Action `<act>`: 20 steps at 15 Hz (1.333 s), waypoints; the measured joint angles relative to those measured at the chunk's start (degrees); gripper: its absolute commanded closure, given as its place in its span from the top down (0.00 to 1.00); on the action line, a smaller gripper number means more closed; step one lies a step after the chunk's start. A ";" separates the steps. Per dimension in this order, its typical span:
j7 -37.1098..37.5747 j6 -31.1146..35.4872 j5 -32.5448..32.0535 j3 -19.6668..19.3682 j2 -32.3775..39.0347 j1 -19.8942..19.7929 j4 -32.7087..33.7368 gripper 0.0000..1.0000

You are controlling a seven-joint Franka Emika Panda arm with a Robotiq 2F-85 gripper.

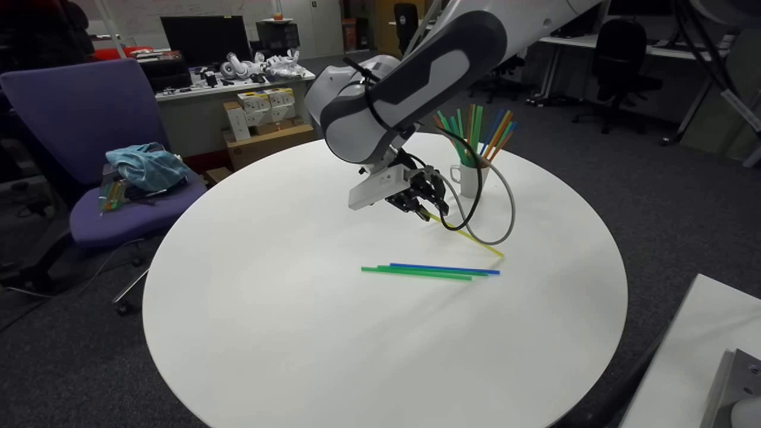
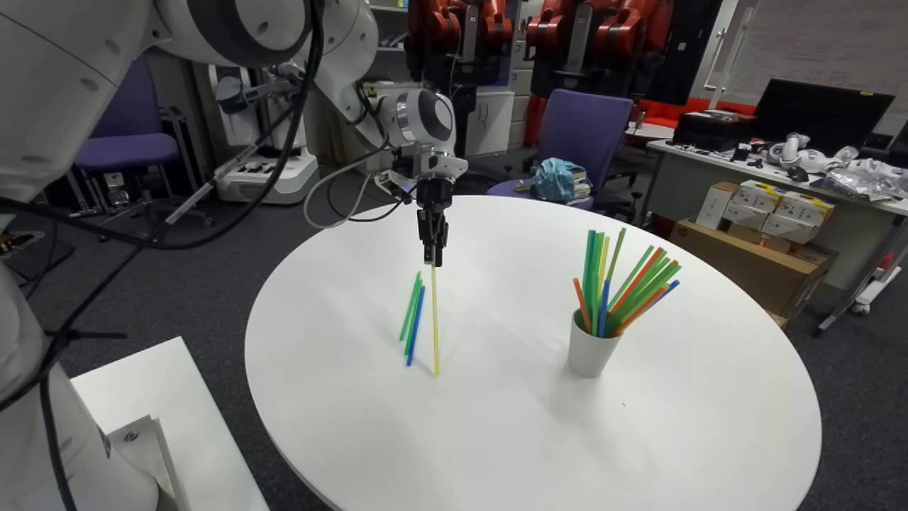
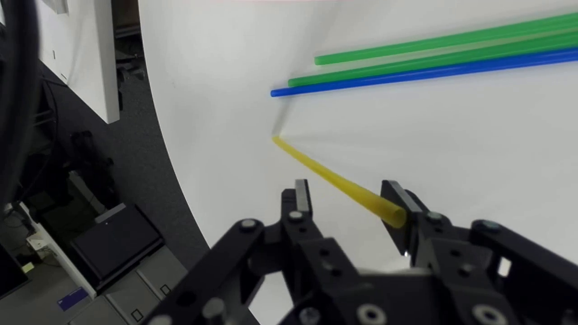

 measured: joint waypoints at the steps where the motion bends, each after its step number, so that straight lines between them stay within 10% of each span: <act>1: -0.03 0.00 0.20 -0.13 0.40 0.00 0.59 0.89; 11: -0.03 1.47 2.51 -2.64 0.38 -0.20 3.36 1.00; 20: 8.76 24.11 1.53 -10.12 -7.15 -3.65 -2.40 1.00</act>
